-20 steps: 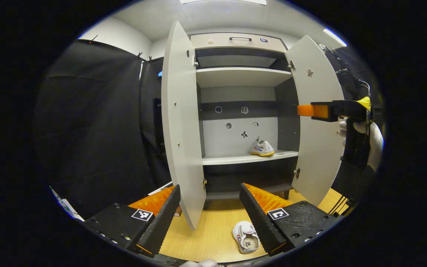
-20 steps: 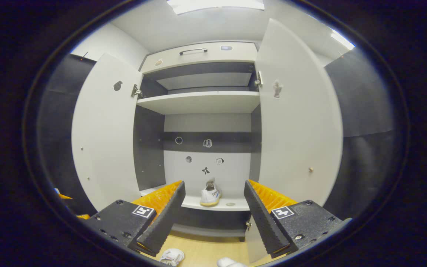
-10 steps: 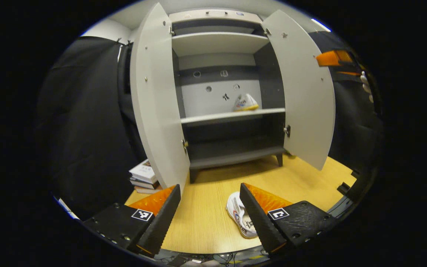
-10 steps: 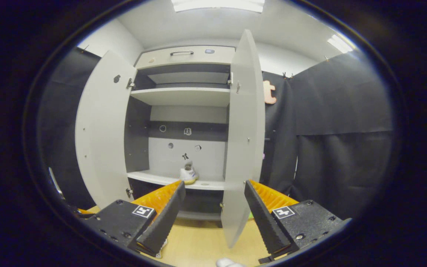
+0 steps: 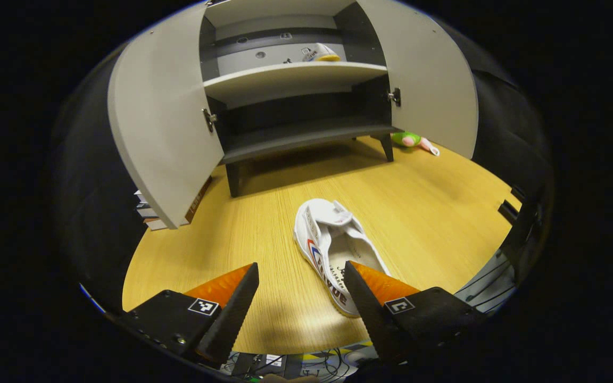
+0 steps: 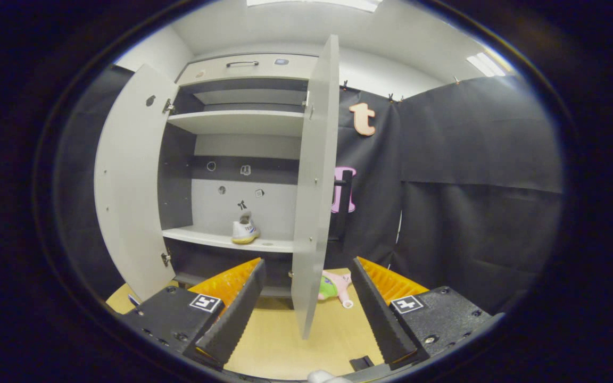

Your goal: Grab one shoe with the right hand and put it into the shoe cabinet, grab the other shoe with the left hand and put it into the shoe cabinet; then close the right door with the right hand and the left door with the left hand.

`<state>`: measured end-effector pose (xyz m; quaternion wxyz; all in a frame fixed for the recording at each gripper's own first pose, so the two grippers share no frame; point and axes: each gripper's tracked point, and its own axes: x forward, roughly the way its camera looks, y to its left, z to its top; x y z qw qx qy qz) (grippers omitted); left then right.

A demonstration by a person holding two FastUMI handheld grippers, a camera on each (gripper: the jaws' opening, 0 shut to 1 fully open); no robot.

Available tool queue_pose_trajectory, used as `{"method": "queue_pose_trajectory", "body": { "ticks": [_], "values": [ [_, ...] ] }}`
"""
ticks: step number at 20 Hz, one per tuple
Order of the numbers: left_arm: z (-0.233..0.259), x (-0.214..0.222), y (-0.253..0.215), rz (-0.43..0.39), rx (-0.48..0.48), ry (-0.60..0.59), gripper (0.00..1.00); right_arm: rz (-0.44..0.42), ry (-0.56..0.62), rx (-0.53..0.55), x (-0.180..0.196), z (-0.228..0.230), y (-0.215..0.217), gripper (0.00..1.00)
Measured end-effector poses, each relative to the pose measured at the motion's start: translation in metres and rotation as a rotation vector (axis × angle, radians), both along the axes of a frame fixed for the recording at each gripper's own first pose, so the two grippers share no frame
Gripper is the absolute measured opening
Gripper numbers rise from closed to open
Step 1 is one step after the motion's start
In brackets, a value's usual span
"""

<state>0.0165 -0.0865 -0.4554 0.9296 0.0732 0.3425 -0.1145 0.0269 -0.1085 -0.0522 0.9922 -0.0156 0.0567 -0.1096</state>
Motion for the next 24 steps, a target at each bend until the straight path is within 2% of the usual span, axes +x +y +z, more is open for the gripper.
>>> {"method": "queue_pose_trajectory", "body": {
  "ticks": [6, 9, 12, 14, 15, 16, 17, 19, 22, 24],
  "values": [
    [-0.031, 0.038, -0.011, -0.013, -0.003, 0.054, 0.96, -0.045, 0.049, 0.014, -0.011, -0.009, -0.013, 1.0],
    [-0.039, 0.063, -0.012, -0.007, 0.009, 0.063, 0.83, -0.065, 0.045, 0.022, -0.014, -0.008, -0.017, 1.0],
    [-0.048, 0.085, -0.015, 0.014, 0.001, 0.078, 0.83, -0.084, 0.042, 0.037, -0.017, -0.008, -0.023, 1.0],
    [-0.056, 0.091, -0.022, 0.004, -0.037, 0.123, 0.74, -0.095, 0.041, 0.037, -0.022, -0.01, -0.026, 1.0],
    [-0.057, 0.093, -0.02, 0.022, -0.04, 0.118, 0.44, -0.097, 0.044, 0.034, -0.024, -0.011, -0.027, 1.0],
    [-0.055, 0.095, -0.018, 0.031, -0.024, 0.112, 0.5, -0.098, 0.042, 0.03, -0.024, -0.011, -0.027, 1.0],
    [-0.058, 0.097, -0.013, 0.037, 0.008, 0.106, 0.39, -0.099, 0.041, 0.03, -0.024, -0.011, -0.027, 1.0],
    [-0.06, 0.099, -0.014, 0.023, 0.004, 0.117, 0.17, -0.092, 0.047, 0.042, -0.024, -0.015, -0.024, 1.0],
    [-0.053, 0.09, -0.011, 0.02, -0.023, 0.18, 0.14, -0.084, 0.039, 0.05, -0.023, -0.014, -0.022, 1.0],
    [-0.039, 0.094, -0.011, 0.024, -0.029, 0.17, 0.14, -0.083, 0.03, 0.044, -0.023, -0.014, -0.021, 1.0]
  ]
}}
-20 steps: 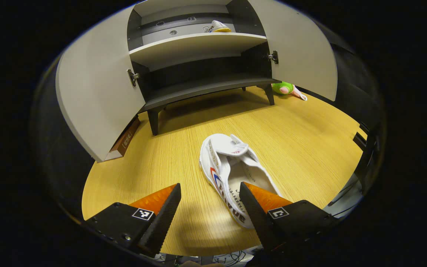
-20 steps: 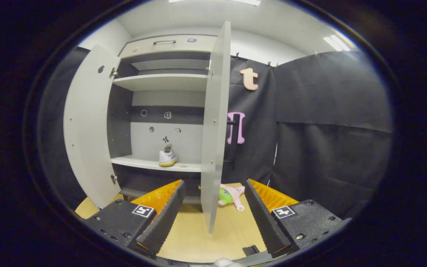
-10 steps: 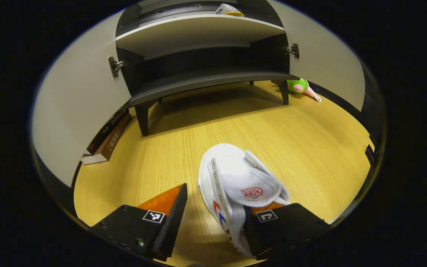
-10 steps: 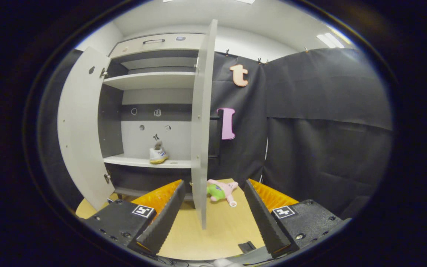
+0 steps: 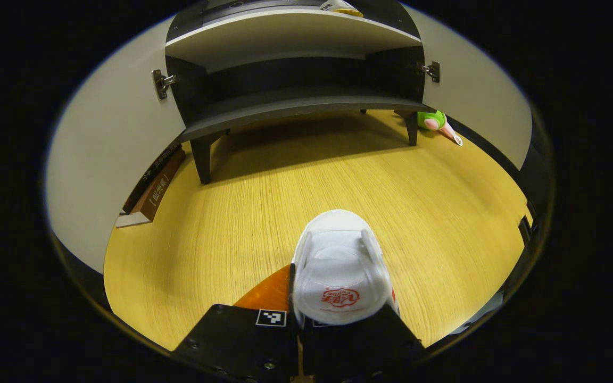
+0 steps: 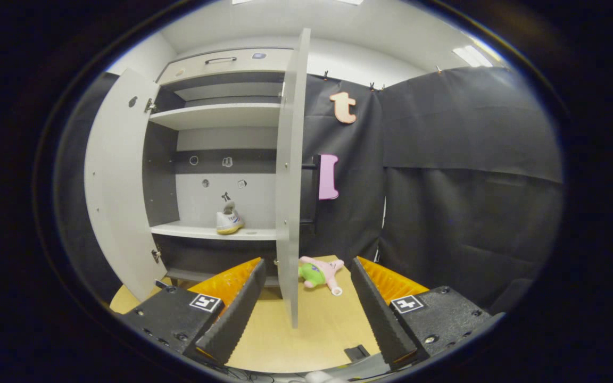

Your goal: Grab one shoe with the right hand and put it into the shoe cabinet, grab the other shoe with the left hand and put it into the shoe cabinet; then close the right door with the right hand and the left door with the left hand.

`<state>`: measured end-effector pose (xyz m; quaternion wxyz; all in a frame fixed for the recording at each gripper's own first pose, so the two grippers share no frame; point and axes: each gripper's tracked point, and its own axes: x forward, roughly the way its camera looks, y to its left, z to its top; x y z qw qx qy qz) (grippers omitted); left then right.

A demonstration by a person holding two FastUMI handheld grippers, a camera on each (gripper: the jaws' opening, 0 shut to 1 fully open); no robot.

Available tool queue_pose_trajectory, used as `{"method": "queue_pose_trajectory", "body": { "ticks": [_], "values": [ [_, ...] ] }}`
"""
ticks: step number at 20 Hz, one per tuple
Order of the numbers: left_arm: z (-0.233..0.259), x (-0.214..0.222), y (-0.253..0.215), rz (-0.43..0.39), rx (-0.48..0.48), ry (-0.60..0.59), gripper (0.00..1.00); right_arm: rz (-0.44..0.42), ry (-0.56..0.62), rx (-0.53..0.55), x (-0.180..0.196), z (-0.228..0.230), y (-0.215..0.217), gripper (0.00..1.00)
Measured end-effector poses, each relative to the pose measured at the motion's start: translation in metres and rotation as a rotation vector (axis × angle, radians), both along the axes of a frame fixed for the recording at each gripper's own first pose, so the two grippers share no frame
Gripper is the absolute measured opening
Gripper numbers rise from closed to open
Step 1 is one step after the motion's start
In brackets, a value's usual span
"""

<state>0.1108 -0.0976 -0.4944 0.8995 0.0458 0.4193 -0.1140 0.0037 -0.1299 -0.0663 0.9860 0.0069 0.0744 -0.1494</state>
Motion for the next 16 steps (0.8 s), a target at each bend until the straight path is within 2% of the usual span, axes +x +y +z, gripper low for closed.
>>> {"method": "queue_pose_trajectory", "body": {
  "ticks": [4, 10, 16],
  "values": [
    [0.056, 0.009, -0.008, -0.03, -0.002, -0.072, 0.14, 0.01, 0.005, -0.002, -0.005, -0.003, 0.004, 1.0],
    [0.17, 0.02, -0.021, -0.039, -0.072, -0.175, 0.14, 0.043, -0.034, 0.01, 0.002, 0.003, 0.007, 1.0],
    [0.281, 0.051, -0.003, 0.024, -0.116, -0.296, 0.14, 0.145, -0.078, 0.056, 0.025, 0.006, 0.019, 1.0]
  ]
}}
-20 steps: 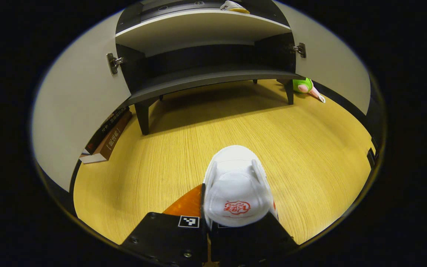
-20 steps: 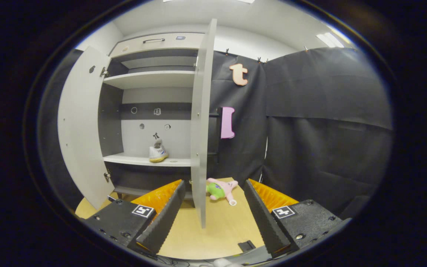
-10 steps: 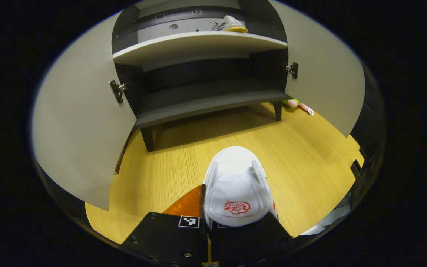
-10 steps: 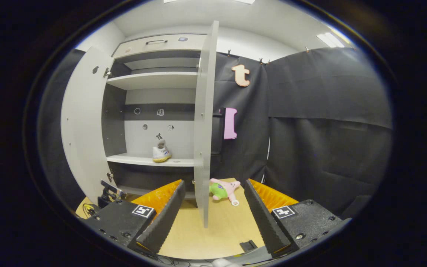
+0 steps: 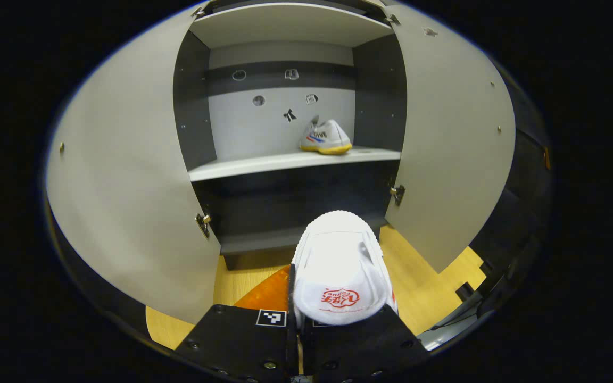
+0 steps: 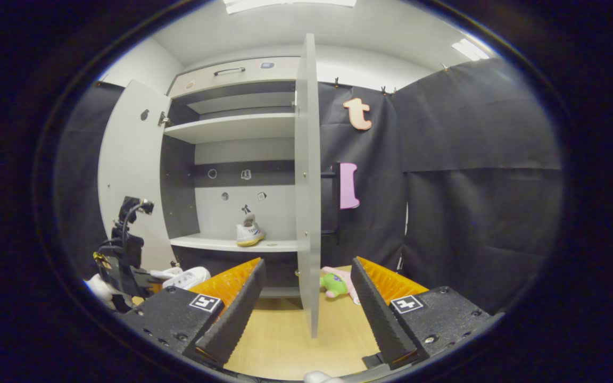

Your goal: Grab one shoe with the right hand and put it into the shoe cabinet, grab the other shoe with the left hand and put it into the shoe cabinet; then close the right door with the right hand and the left door with the left hand.

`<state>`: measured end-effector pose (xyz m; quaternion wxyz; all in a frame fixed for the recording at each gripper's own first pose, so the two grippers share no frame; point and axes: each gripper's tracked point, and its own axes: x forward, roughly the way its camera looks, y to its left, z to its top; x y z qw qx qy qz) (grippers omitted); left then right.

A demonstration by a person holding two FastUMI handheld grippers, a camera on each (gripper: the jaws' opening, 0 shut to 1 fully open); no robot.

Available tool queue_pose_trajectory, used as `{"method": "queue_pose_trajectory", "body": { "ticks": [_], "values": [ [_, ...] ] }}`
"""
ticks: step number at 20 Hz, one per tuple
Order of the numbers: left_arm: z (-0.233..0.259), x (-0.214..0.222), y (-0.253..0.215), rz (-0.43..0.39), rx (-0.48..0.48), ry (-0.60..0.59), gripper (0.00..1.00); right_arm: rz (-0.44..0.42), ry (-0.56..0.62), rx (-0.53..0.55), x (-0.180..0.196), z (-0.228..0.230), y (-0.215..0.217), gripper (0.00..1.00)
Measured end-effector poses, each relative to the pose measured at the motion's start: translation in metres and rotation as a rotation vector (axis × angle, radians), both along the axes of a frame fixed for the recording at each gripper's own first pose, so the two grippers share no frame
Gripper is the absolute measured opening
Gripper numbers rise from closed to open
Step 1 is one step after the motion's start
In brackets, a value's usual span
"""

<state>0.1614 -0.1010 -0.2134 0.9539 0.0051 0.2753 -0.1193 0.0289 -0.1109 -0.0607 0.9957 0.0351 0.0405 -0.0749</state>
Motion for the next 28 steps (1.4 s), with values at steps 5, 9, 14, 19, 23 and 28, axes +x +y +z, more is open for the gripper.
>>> {"method": "queue_pose_trajectory", "body": {
  "ticks": [5, 9, 14, 19, 23, 28],
  "values": [
    [0.077, 0.033, 0.02, 0.09, 0.012, -0.109, 0.14, 0.071, -0.016, 0.007, 0.02, 0.004, 0.003, 1.0],
    [0.114, 0.079, 0.032, 0.145, 0.039, -0.176, 0.14, 0.16, -0.003, -0.012, 0.032, 0.007, 0.017, 1.0],
    [0.138, 0.155, 0.031, 0.175, 0.053, -0.23, 0.14, 0.277, -0.023, -0.097, 0.041, 0.012, 0.047, 1.0],
    [0.13, 0.228, 0.02, 0.186, 0.065, -0.192, 0.14, 0.337, -0.043, -0.137, 0.049, 0.02, 0.059, 1.0],
    [0.108, 0.271, 0.012, 0.182, 0.12, -0.165, 0.13, 0.34, -0.017, -0.129, 0.055, 0.012, 0.055, 1.0],
    [0.06, 0.31, 0.015, 0.203, 0.158, -0.057, 0.14, 0.322, 0.009, -0.14, 0.058, 0.008, 0.045, 1.0]
  ]
}}
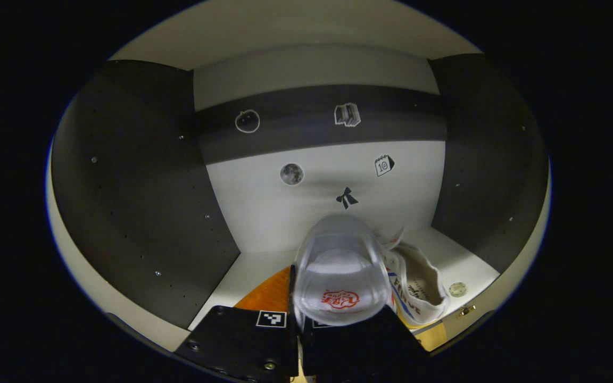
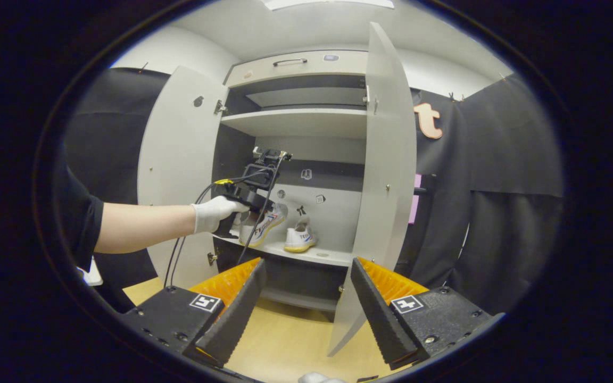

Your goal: Grab one shoe with the right hand and put it into the shoe cabinet, grab the other shoe with the left hand and put it into the shoe cabinet; then close the right door with the right hand and the left door with the left hand.

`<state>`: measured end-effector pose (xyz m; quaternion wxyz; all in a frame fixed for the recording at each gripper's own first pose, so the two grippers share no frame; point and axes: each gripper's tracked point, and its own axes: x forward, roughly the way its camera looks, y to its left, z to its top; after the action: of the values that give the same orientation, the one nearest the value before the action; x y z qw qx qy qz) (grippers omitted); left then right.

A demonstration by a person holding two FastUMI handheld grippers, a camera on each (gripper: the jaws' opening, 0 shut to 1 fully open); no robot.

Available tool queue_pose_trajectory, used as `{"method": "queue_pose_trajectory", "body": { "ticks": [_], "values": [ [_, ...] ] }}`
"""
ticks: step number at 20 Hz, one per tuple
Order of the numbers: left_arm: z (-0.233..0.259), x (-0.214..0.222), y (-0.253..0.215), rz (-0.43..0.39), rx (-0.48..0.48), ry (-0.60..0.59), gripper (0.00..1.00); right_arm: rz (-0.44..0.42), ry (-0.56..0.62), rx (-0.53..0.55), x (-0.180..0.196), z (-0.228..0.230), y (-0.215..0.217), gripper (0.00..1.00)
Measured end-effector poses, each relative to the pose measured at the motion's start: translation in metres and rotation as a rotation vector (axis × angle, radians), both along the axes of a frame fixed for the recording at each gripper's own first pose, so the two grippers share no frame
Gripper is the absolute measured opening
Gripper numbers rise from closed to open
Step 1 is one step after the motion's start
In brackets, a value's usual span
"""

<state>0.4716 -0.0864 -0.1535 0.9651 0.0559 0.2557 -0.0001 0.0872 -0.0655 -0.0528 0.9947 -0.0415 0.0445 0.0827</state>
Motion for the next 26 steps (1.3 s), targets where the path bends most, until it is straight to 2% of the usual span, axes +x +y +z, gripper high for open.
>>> {"method": "queue_pose_trajectory", "body": {
  "ticks": [5, 12, 13, 14, 17, 18, 19, 20, 23, 26],
  "values": [
    [-0.044, 0.005, 0.002, -0.001, -0.003, 0.156, 0.14, -0.001, 0.027, 0.012, 0.003, -0.008, 0.0, 1.0],
    [-0.061, 0.002, 0.001, -0.046, -0.049, 0.266, 0.2, 0.002, 0.054, 0.022, 0.006, -0.014, 0.003, 1.0],
    [-0.054, 0.001, -0.005, -0.064, -0.064, 0.247, 0.17, 0.003, 0.056, 0.022, 0.006, -0.014, 0.004, 1.0],
    [-0.049, 0.005, 0.0, -0.064, -0.047, 0.218, 0.23, 0.005, 0.056, 0.021, 0.005, -0.014, 0.004, 1.0],
    [-0.038, 0.003, 0.012, -0.038, -0.044, 0.17, 0.99, 0.002, 0.04, 0.016, 0.004, -0.009, 0.004, 1.0],
    [-0.035, 0.002, 0.017, -0.019, -0.055, 0.156, 0.96, 0.003, 0.036, 0.016, 0.004, -0.009, 0.005, 1.0],
    [-0.035, -0.001, 0.018, -0.009, -0.078, 0.152, 1.0, 0.003, 0.034, 0.015, 0.004, -0.008, 0.005, 1.0],
    [-0.034, -0.005, 0.019, -0.005, -0.103, 0.15, 0.94, 0.004, 0.037, 0.016, 0.003, -0.01, 0.005, 1.0],
    [-0.028, -0.022, 0.025, 0.021, -0.144, 0.123, 0.97, 0.009, 0.03, 0.02, 0.0, -0.008, 0.009, 1.0],
    [-0.007, -0.048, 0.029, 0.039, -0.177, 0.04, 0.97, 0.005, 0.015, 0.02, -0.001, -0.006, 0.009, 1.0]
  ]
}}
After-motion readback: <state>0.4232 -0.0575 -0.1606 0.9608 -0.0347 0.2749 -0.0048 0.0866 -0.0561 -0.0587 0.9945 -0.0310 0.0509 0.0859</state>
